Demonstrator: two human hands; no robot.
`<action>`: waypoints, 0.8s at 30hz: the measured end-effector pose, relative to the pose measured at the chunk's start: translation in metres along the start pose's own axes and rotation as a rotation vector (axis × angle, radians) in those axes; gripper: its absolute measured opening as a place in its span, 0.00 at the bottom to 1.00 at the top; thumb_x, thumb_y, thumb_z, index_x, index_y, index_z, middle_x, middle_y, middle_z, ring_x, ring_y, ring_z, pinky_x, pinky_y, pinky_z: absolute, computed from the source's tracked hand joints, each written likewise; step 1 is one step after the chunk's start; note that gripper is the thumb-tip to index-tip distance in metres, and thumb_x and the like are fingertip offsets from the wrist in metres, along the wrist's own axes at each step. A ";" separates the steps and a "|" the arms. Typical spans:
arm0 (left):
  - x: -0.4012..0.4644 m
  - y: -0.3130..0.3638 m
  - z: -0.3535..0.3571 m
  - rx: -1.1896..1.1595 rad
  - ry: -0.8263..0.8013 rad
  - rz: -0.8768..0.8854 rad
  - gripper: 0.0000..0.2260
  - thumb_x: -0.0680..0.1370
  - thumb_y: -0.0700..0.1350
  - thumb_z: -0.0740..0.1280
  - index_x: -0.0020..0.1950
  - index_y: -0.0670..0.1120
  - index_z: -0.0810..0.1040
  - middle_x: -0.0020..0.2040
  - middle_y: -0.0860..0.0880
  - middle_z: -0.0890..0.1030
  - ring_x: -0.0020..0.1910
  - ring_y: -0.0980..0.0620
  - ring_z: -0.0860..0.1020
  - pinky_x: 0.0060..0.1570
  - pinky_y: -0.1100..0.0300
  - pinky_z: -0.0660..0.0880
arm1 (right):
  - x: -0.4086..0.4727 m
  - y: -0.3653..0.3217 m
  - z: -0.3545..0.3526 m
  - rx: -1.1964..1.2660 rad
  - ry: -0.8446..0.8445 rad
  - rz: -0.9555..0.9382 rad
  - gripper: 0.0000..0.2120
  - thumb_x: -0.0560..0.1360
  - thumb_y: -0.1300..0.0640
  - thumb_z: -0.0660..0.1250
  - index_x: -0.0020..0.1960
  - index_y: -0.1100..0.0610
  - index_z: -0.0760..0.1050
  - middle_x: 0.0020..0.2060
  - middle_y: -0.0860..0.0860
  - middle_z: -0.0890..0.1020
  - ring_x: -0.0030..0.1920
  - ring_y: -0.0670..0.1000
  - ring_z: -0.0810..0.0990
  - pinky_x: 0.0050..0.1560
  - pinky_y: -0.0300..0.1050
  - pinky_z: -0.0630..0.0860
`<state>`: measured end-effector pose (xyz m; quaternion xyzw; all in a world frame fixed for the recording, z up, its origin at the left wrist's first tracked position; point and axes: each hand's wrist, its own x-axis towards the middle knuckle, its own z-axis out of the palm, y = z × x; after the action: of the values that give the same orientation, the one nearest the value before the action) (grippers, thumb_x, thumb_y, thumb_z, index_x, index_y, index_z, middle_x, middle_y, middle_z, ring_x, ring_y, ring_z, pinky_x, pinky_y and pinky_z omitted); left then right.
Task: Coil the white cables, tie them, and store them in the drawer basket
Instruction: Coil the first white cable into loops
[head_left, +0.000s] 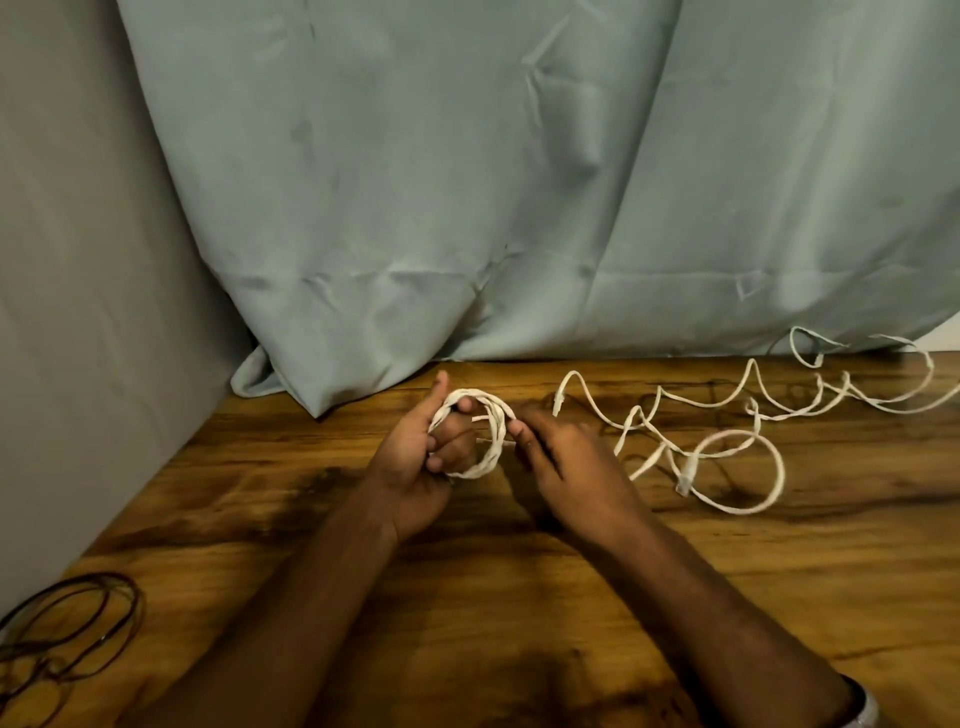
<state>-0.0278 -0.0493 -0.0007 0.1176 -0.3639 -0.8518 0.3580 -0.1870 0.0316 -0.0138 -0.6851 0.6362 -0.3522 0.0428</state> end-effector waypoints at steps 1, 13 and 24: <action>-0.001 0.001 0.001 -0.009 0.001 0.032 0.21 0.83 0.57 0.55 0.41 0.43 0.72 0.20 0.53 0.61 0.16 0.58 0.60 0.22 0.68 0.64 | -0.001 -0.002 -0.001 0.002 -0.024 0.026 0.11 0.87 0.48 0.56 0.60 0.45 0.77 0.46 0.43 0.81 0.46 0.40 0.78 0.44 0.41 0.73; 0.012 0.001 -0.013 0.223 0.194 0.422 0.18 0.85 0.48 0.55 0.57 0.36 0.78 0.38 0.47 0.84 0.26 0.57 0.76 0.28 0.66 0.73 | -0.004 -0.015 -0.007 -0.237 -0.239 -0.016 0.11 0.83 0.43 0.64 0.58 0.46 0.80 0.45 0.45 0.83 0.46 0.46 0.81 0.47 0.50 0.80; 0.003 -0.018 -0.011 1.216 0.286 0.387 0.13 0.83 0.52 0.63 0.42 0.49 0.80 0.34 0.53 0.83 0.33 0.57 0.80 0.37 0.60 0.73 | -0.006 -0.015 -0.007 -0.092 -0.123 -0.144 0.15 0.76 0.41 0.73 0.60 0.43 0.83 0.50 0.42 0.88 0.45 0.41 0.84 0.47 0.44 0.81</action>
<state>-0.0342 -0.0490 -0.0213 0.3437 -0.7440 -0.3903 0.4196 -0.1776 0.0424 -0.0036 -0.7506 0.5970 -0.2819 0.0249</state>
